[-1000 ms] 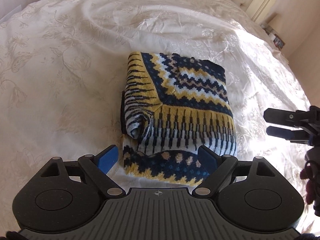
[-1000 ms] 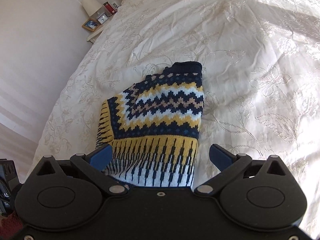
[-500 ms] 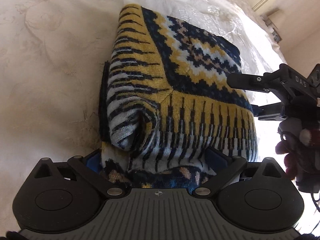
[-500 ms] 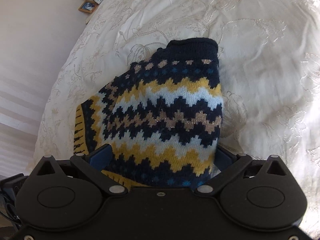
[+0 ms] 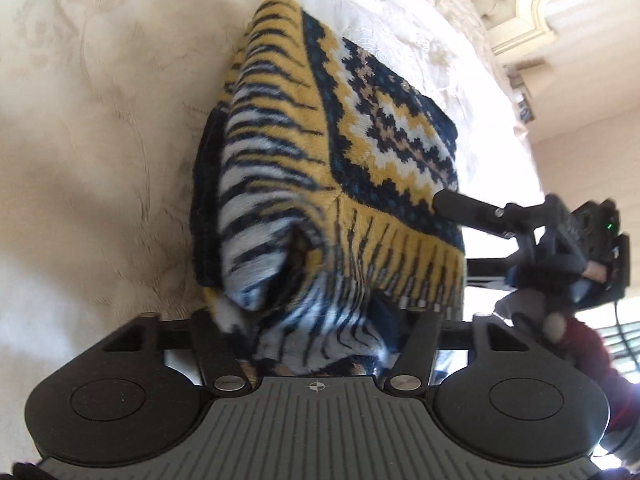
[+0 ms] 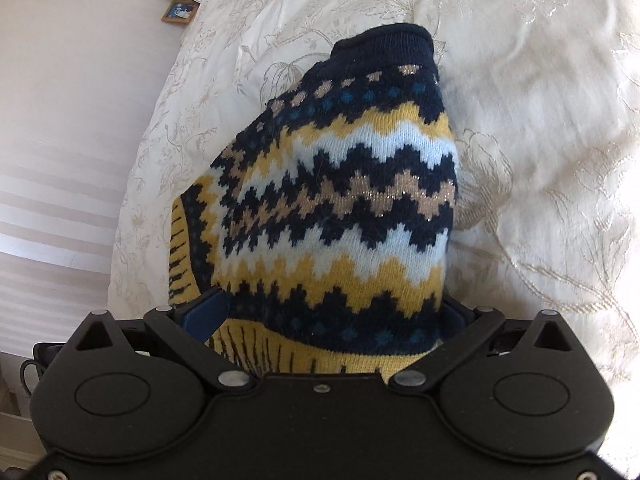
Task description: Fold small clothes
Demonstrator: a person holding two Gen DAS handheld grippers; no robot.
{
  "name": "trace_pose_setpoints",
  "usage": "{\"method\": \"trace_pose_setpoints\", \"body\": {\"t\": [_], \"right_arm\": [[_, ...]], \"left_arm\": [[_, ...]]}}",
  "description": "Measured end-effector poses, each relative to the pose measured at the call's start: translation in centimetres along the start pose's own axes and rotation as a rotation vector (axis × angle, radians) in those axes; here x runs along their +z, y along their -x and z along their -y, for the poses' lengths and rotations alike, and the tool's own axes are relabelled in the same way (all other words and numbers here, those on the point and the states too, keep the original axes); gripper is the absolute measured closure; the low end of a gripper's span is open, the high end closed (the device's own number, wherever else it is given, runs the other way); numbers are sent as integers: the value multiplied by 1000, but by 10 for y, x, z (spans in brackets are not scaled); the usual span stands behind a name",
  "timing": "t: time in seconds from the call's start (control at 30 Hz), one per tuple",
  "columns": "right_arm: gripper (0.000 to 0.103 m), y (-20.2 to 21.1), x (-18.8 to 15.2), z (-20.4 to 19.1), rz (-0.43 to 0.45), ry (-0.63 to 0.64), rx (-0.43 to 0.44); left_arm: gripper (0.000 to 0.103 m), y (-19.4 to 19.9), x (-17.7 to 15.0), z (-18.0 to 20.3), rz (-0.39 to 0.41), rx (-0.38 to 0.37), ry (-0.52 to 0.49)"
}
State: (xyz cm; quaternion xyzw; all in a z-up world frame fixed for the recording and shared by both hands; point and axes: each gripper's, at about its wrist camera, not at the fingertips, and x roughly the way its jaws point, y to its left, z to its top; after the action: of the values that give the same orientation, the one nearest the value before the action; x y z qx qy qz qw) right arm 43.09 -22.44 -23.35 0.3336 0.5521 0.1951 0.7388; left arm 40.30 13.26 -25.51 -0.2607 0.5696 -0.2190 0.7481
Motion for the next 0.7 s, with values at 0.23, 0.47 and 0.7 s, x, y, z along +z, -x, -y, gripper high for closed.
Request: {"method": "trace_pose_setpoints", "body": {"t": [0.23, 0.47, 0.7], "right_arm": [[53, 28, -8, -10, 41, 3, -17], [53, 71, -53, -11, 7, -13, -76], [36, 84, -106, 6, -79, 10, -229]], "left_arm": [[70, 16, -8, 7, -14, -40, -19], [70, 32, -58, 40, -84, -95, -91], [69, 34, -142, 42, -147, 77, -149]]}}
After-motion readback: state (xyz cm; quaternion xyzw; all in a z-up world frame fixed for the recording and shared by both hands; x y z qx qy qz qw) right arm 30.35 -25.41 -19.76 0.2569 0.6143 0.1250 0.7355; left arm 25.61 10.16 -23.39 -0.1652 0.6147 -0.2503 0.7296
